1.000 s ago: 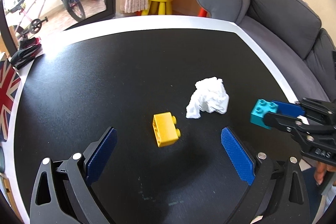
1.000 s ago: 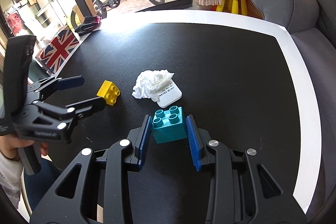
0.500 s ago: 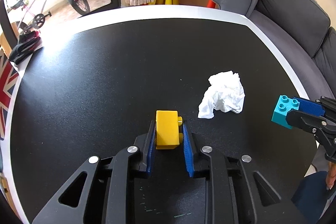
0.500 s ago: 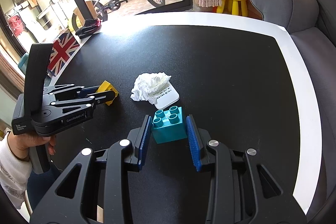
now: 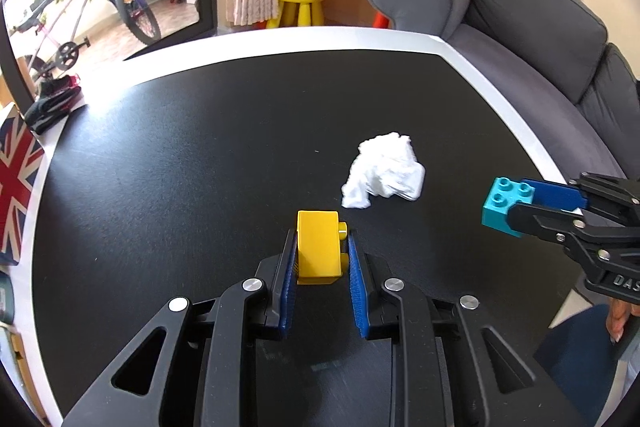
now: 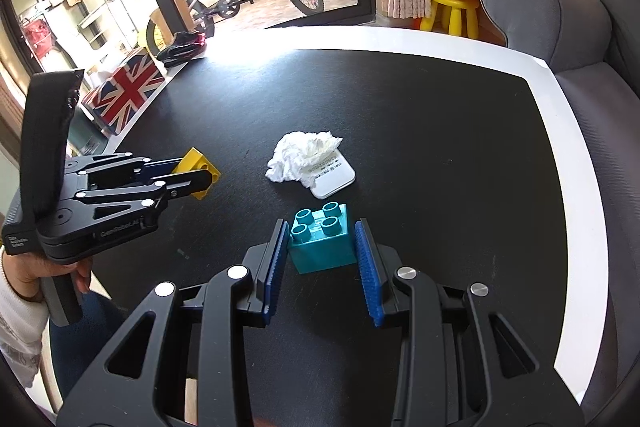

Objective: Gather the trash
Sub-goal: 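Carry both bricks over the pink bin and open the right gripper to drop the teal brick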

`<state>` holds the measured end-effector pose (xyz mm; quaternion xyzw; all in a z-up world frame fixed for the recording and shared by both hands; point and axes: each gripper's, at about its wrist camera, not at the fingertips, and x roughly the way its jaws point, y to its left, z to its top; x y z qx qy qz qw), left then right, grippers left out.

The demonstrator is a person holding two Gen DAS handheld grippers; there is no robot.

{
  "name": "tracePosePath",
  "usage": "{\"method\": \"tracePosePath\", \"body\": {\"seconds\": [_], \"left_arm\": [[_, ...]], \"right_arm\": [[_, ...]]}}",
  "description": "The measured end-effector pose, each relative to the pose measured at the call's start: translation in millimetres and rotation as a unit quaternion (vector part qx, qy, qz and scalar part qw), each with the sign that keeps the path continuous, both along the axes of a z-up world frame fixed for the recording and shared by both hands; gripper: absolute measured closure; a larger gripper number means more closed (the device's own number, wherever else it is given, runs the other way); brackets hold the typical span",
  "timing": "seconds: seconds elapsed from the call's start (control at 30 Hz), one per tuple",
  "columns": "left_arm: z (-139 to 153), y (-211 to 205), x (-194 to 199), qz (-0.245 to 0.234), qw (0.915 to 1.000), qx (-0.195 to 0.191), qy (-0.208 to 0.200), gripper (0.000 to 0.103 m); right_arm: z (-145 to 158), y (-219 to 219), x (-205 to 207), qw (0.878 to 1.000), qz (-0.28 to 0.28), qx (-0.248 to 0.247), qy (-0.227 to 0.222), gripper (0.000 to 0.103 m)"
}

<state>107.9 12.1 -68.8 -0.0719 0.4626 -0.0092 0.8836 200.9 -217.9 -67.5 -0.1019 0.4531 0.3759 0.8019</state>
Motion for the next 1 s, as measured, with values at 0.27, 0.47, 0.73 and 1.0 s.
{"method": "tracePosePath", "body": {"seconds": [0.27, 0.47, 0.73, 1.0], "left_arm": [[25.3, -21.5, -43.9, -0.027, 0.9994, 0.003, -0.021, 0.08], [40.3, -36.3, -79.2, -0.045, 0.9984, 0.007, -0.034, 0.08], [45.5, -54.1, -119.0, -0.062, 0.9972, 0.004, -0.043, 0.08], [36.2, -68.3, -145.4, -0.076, 0.9965, -0.001, -0.036, 0.08]], "right_arm": [[17.9, -13.5, -38.5, 1.0, 0.015, -0.001, -0.018, 0.069], [31.8, -28.6, -76.5, 0.999, 0.027, 0.003, -0.031, 0.069], [41.1, -45.6, -121.1, 0.998, 0.05, 0.005, -0.042, 0.069], [36.2, -67.8, -151.9, 0.998, 0.056, 0.008, -0.033, 0.069]]}}
